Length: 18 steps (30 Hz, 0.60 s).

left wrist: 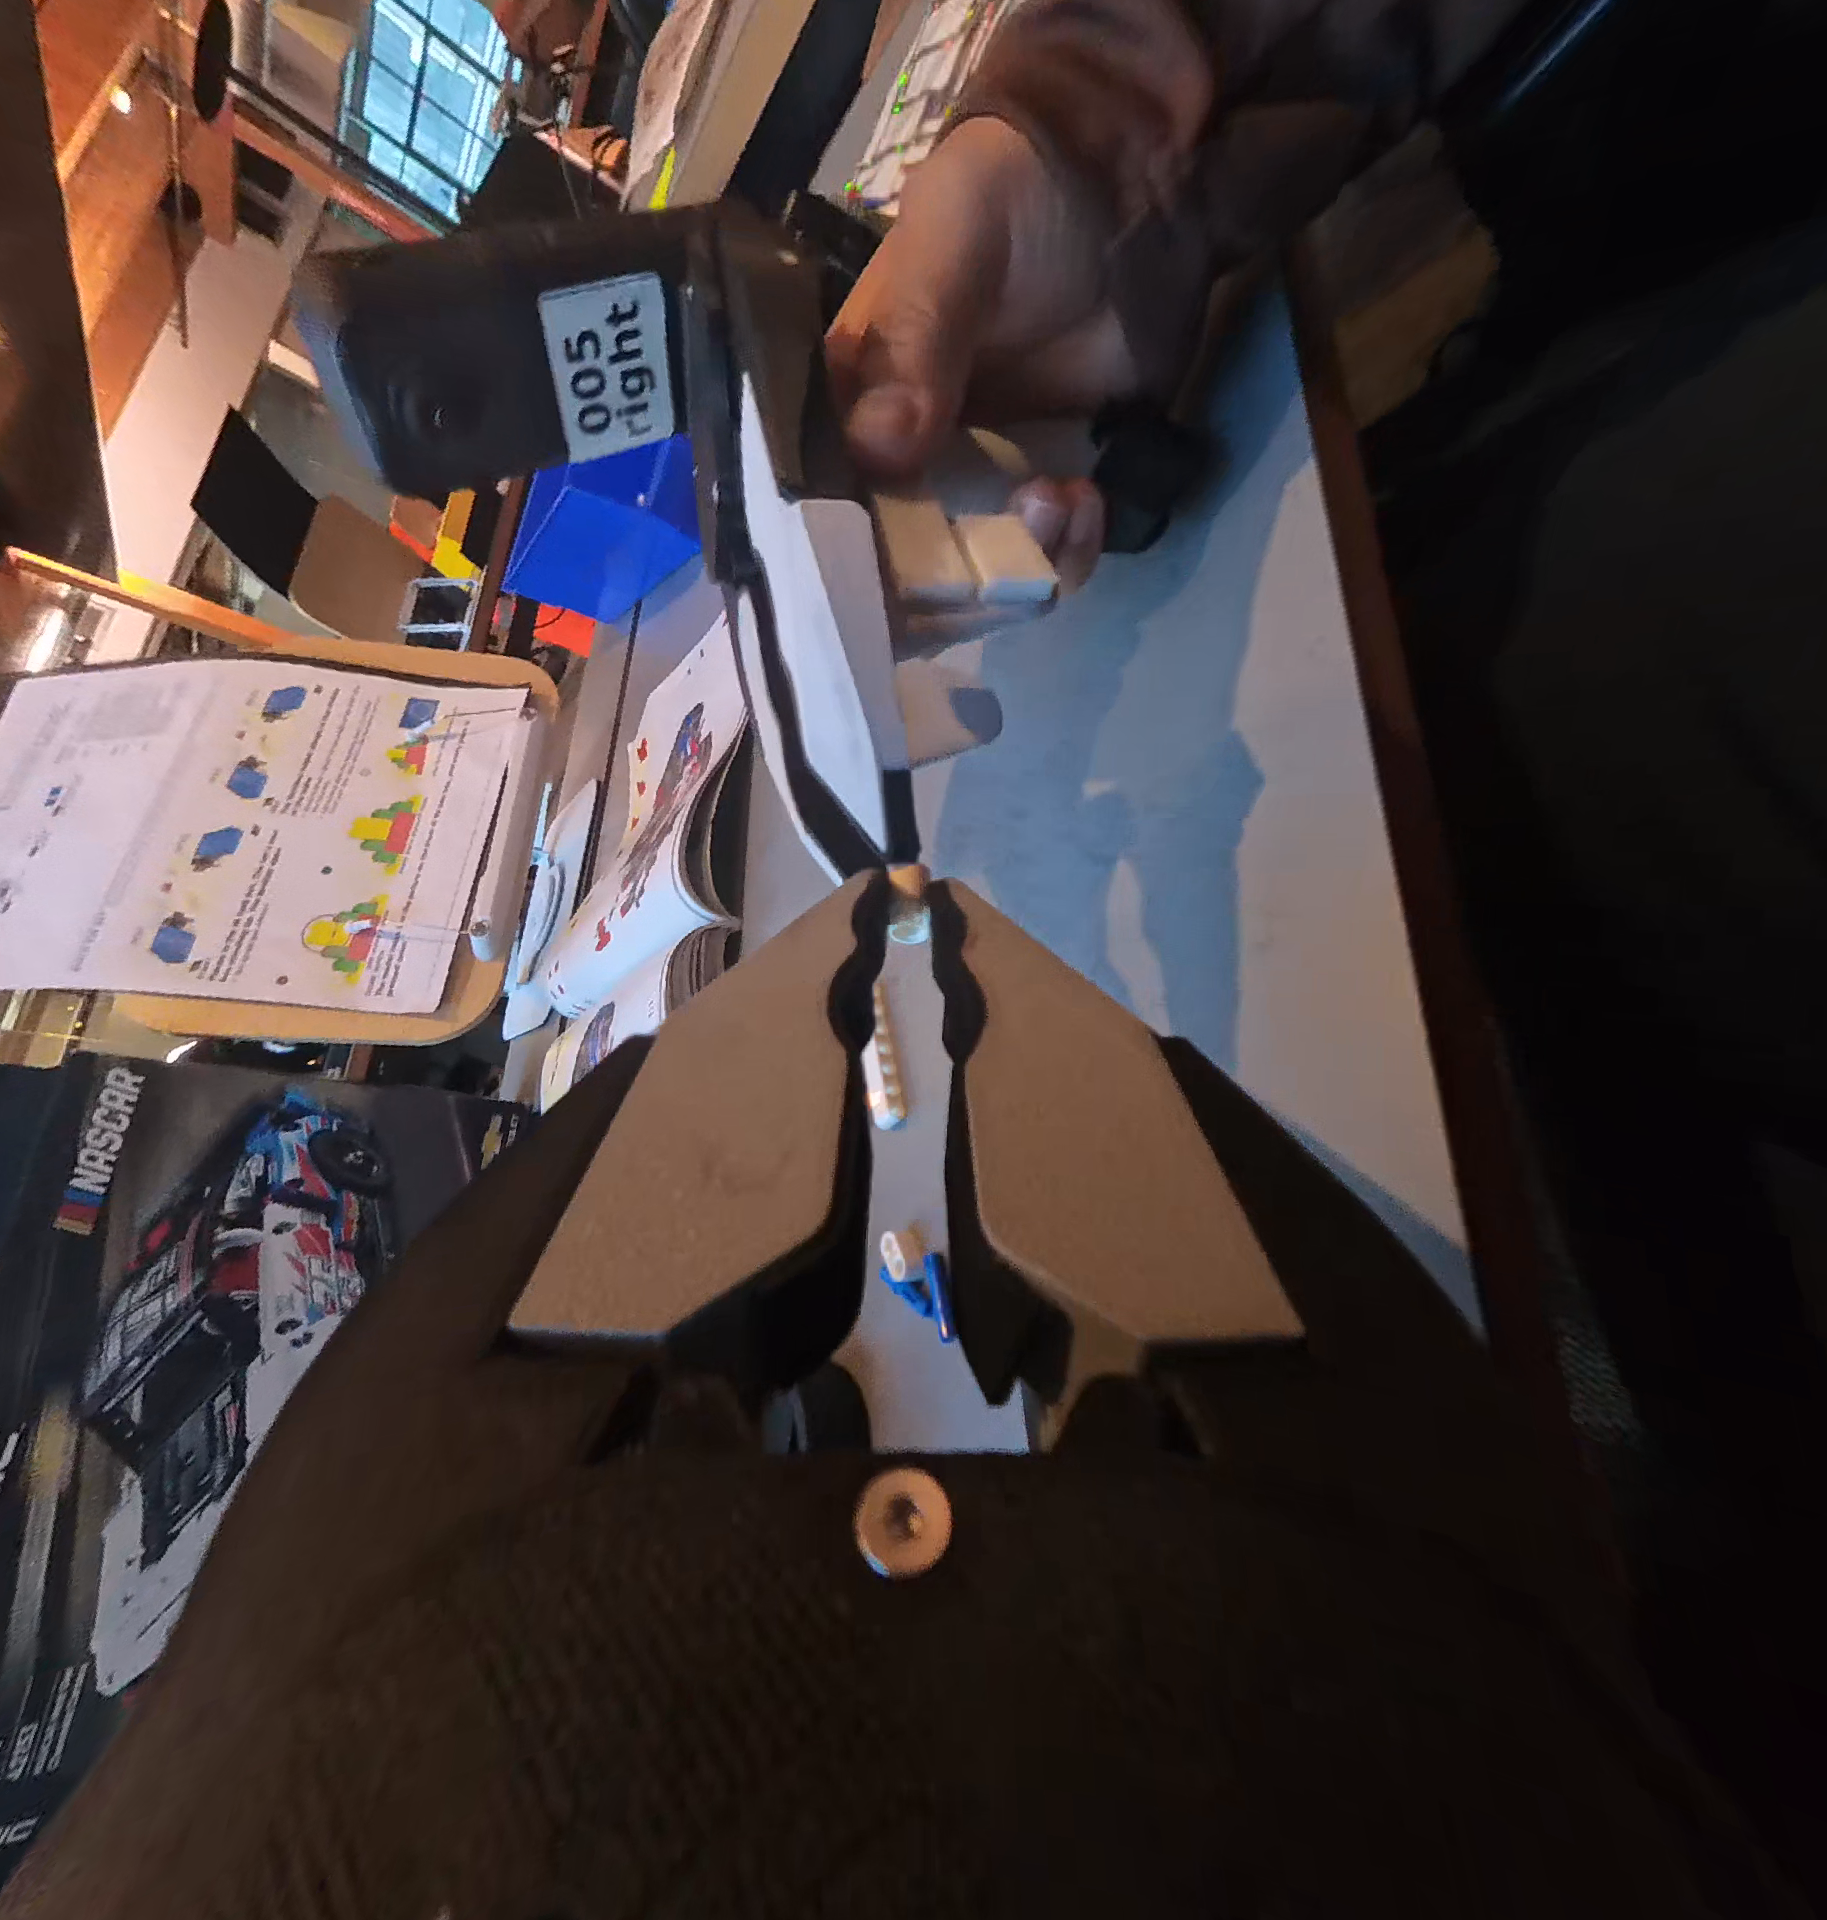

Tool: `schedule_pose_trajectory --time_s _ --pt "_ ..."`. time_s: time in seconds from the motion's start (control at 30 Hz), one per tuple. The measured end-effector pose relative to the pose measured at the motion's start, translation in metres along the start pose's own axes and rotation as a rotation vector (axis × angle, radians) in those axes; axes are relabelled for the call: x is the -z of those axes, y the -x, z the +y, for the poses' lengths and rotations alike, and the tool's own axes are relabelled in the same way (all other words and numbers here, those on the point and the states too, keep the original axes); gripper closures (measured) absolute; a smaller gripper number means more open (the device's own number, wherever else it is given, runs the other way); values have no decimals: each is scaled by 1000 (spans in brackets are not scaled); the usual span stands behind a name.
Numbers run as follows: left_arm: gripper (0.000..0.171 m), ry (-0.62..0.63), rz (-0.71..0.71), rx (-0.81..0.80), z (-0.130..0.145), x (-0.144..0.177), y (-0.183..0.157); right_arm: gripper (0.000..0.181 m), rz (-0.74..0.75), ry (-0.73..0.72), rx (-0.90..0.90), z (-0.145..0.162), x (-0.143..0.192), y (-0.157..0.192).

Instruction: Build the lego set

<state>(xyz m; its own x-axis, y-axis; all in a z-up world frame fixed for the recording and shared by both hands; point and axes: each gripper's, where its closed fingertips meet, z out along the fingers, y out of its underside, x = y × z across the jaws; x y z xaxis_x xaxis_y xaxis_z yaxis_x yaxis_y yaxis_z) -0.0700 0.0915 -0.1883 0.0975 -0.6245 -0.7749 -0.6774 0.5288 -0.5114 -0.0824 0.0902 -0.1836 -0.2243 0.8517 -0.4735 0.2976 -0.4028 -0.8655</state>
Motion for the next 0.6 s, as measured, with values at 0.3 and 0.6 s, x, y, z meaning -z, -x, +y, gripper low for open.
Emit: schedule_pose_trajectory --time_s 0.3,0.6 --pt "167 11 5 -23 2 -3 -7 163 -30 34 -4 7 -5 3" --pt "155 32 50 38 11 -7 -13 167 63 69 35 11 -3 -9"
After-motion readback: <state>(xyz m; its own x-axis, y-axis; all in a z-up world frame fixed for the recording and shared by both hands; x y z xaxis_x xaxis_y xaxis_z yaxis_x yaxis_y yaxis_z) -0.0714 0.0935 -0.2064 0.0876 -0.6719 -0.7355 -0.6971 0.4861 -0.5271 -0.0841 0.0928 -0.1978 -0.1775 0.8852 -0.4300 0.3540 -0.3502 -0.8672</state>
